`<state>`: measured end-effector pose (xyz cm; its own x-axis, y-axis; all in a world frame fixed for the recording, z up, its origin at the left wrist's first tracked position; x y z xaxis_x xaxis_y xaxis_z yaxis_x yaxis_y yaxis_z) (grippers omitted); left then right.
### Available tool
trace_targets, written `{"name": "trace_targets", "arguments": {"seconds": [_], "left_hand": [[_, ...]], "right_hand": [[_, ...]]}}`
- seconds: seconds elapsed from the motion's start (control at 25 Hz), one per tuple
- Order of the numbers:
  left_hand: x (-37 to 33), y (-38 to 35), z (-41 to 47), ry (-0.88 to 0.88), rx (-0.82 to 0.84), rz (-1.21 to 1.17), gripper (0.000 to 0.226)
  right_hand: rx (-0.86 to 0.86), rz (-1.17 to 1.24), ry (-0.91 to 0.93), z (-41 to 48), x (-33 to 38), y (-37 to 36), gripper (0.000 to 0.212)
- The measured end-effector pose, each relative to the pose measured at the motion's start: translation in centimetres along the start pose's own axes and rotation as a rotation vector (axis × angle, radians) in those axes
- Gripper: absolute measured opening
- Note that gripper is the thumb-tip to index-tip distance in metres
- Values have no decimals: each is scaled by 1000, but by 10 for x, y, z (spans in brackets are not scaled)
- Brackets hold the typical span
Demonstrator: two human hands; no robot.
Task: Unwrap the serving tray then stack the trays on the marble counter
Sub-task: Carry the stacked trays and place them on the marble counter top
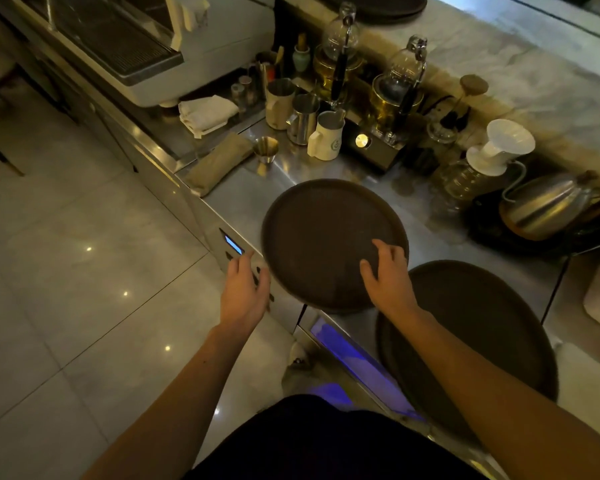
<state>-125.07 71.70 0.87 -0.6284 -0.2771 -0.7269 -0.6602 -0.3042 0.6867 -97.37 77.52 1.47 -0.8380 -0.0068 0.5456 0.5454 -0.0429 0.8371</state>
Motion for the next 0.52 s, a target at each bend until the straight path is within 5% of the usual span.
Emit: {"name": "trace_targets", "arguments": {"seconds": [0.52], "left_hand": [[14,-66,55,359,182,111,57]], "right_hand": [[200,-181,-260,106,-93,-7,63]]}}
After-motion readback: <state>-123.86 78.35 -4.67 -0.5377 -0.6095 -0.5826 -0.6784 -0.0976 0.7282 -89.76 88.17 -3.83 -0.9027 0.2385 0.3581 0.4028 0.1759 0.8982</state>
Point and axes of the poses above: each hand's wrist, its own z-axis towards the middle knuckle, its own y-axis out of the back of the hand, x = y × z, the point moved 6 cm from there along z, towards the middle knuckle, and after that the axes turned 5 degrees about -x, right-handed, at the moved point
